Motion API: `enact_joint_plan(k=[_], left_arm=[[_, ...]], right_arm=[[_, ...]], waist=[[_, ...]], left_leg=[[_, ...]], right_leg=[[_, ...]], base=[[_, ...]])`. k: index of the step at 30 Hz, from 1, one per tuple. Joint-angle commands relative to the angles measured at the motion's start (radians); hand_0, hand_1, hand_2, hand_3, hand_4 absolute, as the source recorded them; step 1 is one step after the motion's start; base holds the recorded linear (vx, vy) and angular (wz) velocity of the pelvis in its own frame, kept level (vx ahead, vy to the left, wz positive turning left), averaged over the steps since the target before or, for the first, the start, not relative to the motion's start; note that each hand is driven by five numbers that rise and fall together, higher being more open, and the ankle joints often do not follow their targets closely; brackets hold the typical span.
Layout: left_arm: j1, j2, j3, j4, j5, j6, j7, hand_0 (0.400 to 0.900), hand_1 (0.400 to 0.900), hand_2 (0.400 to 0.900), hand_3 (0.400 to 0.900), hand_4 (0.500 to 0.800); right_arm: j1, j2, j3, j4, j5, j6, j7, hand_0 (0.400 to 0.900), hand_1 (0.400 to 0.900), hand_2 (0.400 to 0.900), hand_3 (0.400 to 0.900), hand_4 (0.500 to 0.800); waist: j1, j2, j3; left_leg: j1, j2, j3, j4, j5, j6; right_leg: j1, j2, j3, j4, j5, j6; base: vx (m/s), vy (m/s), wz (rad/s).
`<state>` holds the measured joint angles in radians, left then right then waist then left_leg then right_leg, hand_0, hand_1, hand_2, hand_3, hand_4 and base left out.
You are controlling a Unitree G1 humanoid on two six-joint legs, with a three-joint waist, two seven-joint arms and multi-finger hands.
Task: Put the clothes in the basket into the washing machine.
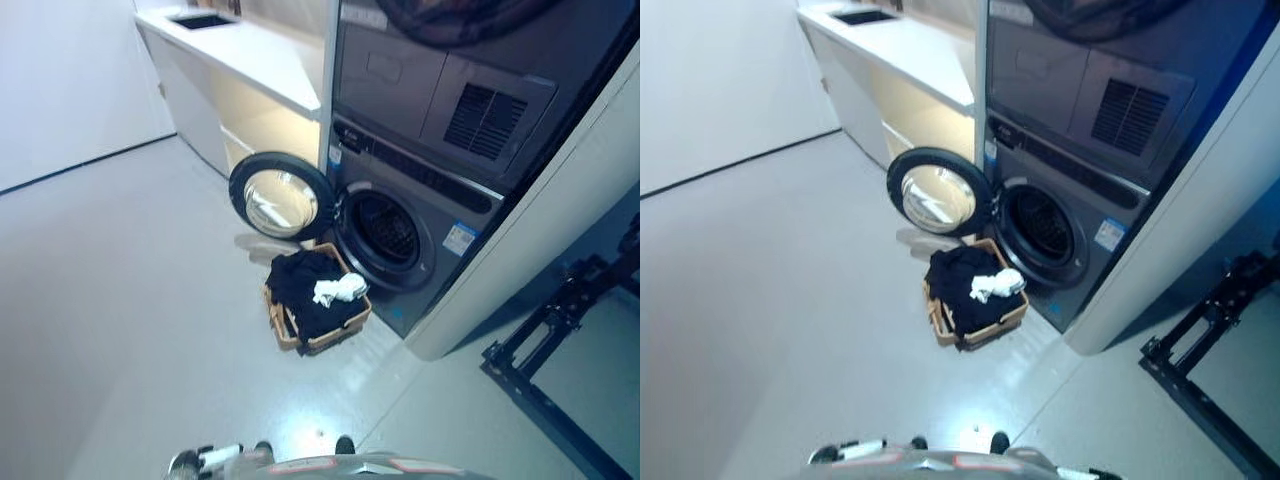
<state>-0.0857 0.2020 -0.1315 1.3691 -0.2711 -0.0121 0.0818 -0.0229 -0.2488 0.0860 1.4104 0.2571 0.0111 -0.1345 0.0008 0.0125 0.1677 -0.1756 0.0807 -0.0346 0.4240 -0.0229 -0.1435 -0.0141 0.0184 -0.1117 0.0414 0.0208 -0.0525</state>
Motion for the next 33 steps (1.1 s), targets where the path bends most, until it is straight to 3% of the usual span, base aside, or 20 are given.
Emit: enact_joint_plan(k=[1, 4, 8, 10, 13, 16, 18, 20, 22, 23, 24, 26, 28, 29, 30, 31, 33], left_arm=[[0.005, -0.011, -0.007, -0.027, -0.060, -0.018, 0.027, 0.900, 0.900, 0.900, 0.900, 0.800], [0.031, -0.015, 0.008, -0.020, -0.070, -0.022, 0.030, 0.900, 0.900, 0.900, 0.900, 0.800], [0.053, -0.020, 0.015, -0.005, -0.070, -0.027, 0.044, 0.900, 0.900, 0.900, 0.900, 0.800], [0.066, -0.013, 0.027, 0.015, -0.069, -0.025, 0.046, 0.900, 0.900, 0.900, 0.900, 0.800], [0.080, 0.005, 0.040, 0.027, -0.047, -0.015, 0.041, 0.900, 0.900, 0.900, 0.900, 0.800], [0.069, 0.021, 0.030, 0.014, -0.035, -0.017, 0.032, 0.900, 0.900, 0.900, 0.900, 0.800], [0.064, 0.033, 0.026, 0.007, -0.027, -0.016, 0.026, 0.900, 0.900, 0.900, 0.900, 0.800], [0.042, 0.050, 0.027, 0.003, -0.033, -0.010, 0.025, 0.900, 0.900, 0.900, 0.900, 0.800], [0.029, 0.061, 0.022, -0.003, -0.035, -0.010, 0.028, 0.900, 0.900, 0.900, 0.900, 0.800], [0.023, 0.067, 0.021, -0.004, -0.035, -0.007, 0.027, 0.900, 0.900, 0.900, 0.900, 0.800], [0.022, 0.067, 0.021, -0.004, -0.035, -0.007, 0.027, 0.900, 0.900, 0.900, 0.900, 0.800], [0.006, 0.076, 0.020, -0.013, -0.035, -0.009, 0.030, 0.900, 0.900, 0.900, 0.900, 0.800], [0.001, 0.077, 0.017, -0.012, -0.031, -0.012, 0.029, 0.900, 0.900, 0.900, 0.900, 0.800], [-0.006, 0.075, 0.012, -0.009, -0.024, -0.014, 0.030, 0.900, 0.900, 0.900, 0.900, 0.800], [-0.006, 0.075, 0.012, -0.009, -0.024, -0.014, 0.030, 0.900, 0.900, 0.900, 0.900, 0.800], [-0.009, 0.073, 0.013, 0.003, -0.014, -0.015, 0.031, 0.900, 0.900, 0.900, 0.900, 0.800], [-0.006, 0.071, 0.022, 0.009, -0.013, -0.021, 0.035, 0.900, 0.900, 0.900, 0.900, 0.800]], right_arm=[[-0.056, -0.074, -0.001, -0.033, 0.049, -0.031, -0.040, 0.900, 0.900, 0.900, 0.900, 0.800], [-0.060, -0.078, -0.001, -0.040, 0.046, -0.034, -0.041, 0.900, 0.900, 0.900, 0.900, 0.800], [-0.061, -0.078, 0.010, -0.046, 0.033, -0.043, -0.044, 0.900, 0.900, 0.900, 0.900, 0.800], [-0.056, -0.070, 0.009, -0.041, 0.029, -0.043, -0.046, 0.900, 0.900, 0.900, 0.900, 0.800], [-0.035, -0.047, 0.000, -0.040, 0.019, -0.042, -0.036, 0.900, 0.900, 0.900, 0.900, 0.800], [-0.034, -0.040, -0.008, -0.053, 0.031, -0.049, -0.026, 0.900, 0.900, 0.900, 0.900, 0.800], [-0.038, -0.037, -0.005, -0.064, 0.038, -0.053, -0.023, 0.900, 0.900, 0.900, 0.900, 0.800], [-0.052, -0.038, -0.010, -0.079, 0.057, -0.057, -0.025, 0.900, 0.900, 0.900, 0.900, 0.800], [-0.061, -0.037, -0.004, -0.103, 0.067, -0.061, -0.027, 0.900, 0.900, 0.900, 0.900, 0.800], [-0.065, -0.033, 0.000, -0.120, 0.075, -0.065, -0.026, 0.900, 0.900, 0.900, 0.900, 0.800], [-0.066, -0.033, -0.001, -0.120, 0.075, -0.065, -0.026, 0.900, 0.900, 0.900, 0.900, 0.800], [-0.067, -0.031, -0.002, -0.140, 0.096, -0.074, -0.027, 0.900, 0.900, 0.900, 0.900, 0.800], [-0.070, -0.029, -0.001, -0.149, 0.100, -0.078, -0.029, 0.900, 0.900, 0.900, 0.900, 0.800], [-0.068, -0.030, -0.002, -0.172, 0.105, -0.080, -0.028, 0.900, 0.900, 0.900, 0.900, 0.800], [-0.068, -0.030, -0.002, -0.172, 0.105, -0.080, -0.029, 0.900, 0.900, 0.900, 0.900, 0.800], [-0.056, -0.028, -0.006, -0.188, 0.110, -0.083, -0.028, 0.900, 0.900, 0.900, 0.900, 0.800], [-0.039, -0.026, -0.008, -0.217, 0.106, -0.088, -0.025, 0.900, 0.900, 0.900, 0.900, 0.800]], waist=[[0.006, 0.004, 0.037], [0.010, 0.016, 0.018], [0.024, 0.033, 0.000], [0.037, 0.022, -0.022], [0.044, -0.010, -0.072], [0.051, -0.041, -0.096], [0.056, -0.057, -0.101], [0.051, -0.056, -0.081], [0.035, -0.044, -0.046], [0.021, -0.028, -0.019], [0.022, -0.029, -0.015], [0.012, -0.012, 0.005], [0.011, -0.004, 0.017], [0.005, -0.009, 0.022], [0.005, -0.006, 0.027], [-0.002, -0.017, 0.016], [-0.003, -0.022, 0.009]], left_leg=[[-0.118, -0.116, 0.046, 0.197, 0.016, 0.116], [-0.139, -0.137, 0.080, -0.015, -0.004, 0.118], [-0.139, -0.137, 0.069, -0.442, 0.113, 0.089], [-0.136, -0.129, 0.061, -0.478, 0.160, 0.074], [-0.108, -0.145, 0.069, -0.408, 0.161, 0.120], [-0.111, -0.178, 0.069, -0.353, 0.105, 0.158], [-0.086, -0.199, 0.063, -0.354, 0.065, 0.184], [-0.042, -0.211, 0.049, -0.358, 0.031, 0.211], [0.024, -0.225, 0.039, -0.371, 0.007, 0.236], [0.073, -0.214, 0.027, -0.382, -0.010, 0.243], [0.078, -0.215, 0.028, -0.383, -0.011, 0.242], [0.128, -0.190, 0.024, -0.401, -0.013, 0.234], [0.157, -0.178, 0.019, -0.415, -0.019, 0.225], [0.187, -0.177, 0.015, -0.421, -0.033, 0.212], [0.193, -0.173, 0.014, -0.422, -0.034, 0.212], [0.212, -0.179, 0.005, -0.432, -0.047, 0.201], [0.245, -0.181, -0.008, -0.440, -0.065, 0.187]], right_leg=[[0.063, -0.014, 0.030, 0.077, -0.189, 0.034], [0.100, -0.022, 0.038, 0.058, -0.218, 0.058], [0.204, -0.011, 0.046, -0.002, -0.240, 0.087], [0.256, -0.025, 0.058, -0.016, -0.248, 0.098], [0.274, -0.076, 0.057, 0.021, -0.248, 0.132], [0.205, -0.112, 0.084, 0.151, -0.116, 0.163], [0.148, -0.128, 0.093, 0.291, 0.025, 0.177], [0.051, -0.153, 0.076, 0.472, 0.123, 0.165], [-0.015, -0.194, 0.043, 0.587, 0.173, 0.140], [-0.085, -0.171, 0.053, 0.634, 0.107, 0.120], [-0.083, -0.172, 0.055, 0.636, 0.105, 0.120], [-0.206, -0.099, 0.057, 0.583, -0.043, 0.104], [-0.216, -0.075, 0.048, 0.498, -0.085, 0.104], [-0.222, -0.041, 0.065, 0.307, -0.079, 0.130], [-0.211, -0.038, 0.063, 0.297, -0.075, 0.129], [-0.203, -0.014, 0.106, 0.124, -0.038, 0.155], [-0.193, -0.009, 0.131, -0.007, 0.020, 0.178]], base=[[0.18, 0.024, -0.10], [0.31, 0.073, -0.19], [0.46, 0.146, -0.15], [0.61, 0.208, -0.33], [0.67, 0.310, -0.23], [0.50, 0.300, -0.15], [0.45, 0.317, -0.04], [0.34, 0.308, 0.00], [0.38, 0.348, 0.03], [0.32, 0.236, 0.03], [0.28, 0.137, 0.03], [0.26, 0.048, 0.02], [0.30, -0.023, 0.14], [0.32, -0.054, 0.20], [0.43, -0.121, 0.31], [0.37, -0.129, 0.24], [0.44, -0.179, 0.30]])
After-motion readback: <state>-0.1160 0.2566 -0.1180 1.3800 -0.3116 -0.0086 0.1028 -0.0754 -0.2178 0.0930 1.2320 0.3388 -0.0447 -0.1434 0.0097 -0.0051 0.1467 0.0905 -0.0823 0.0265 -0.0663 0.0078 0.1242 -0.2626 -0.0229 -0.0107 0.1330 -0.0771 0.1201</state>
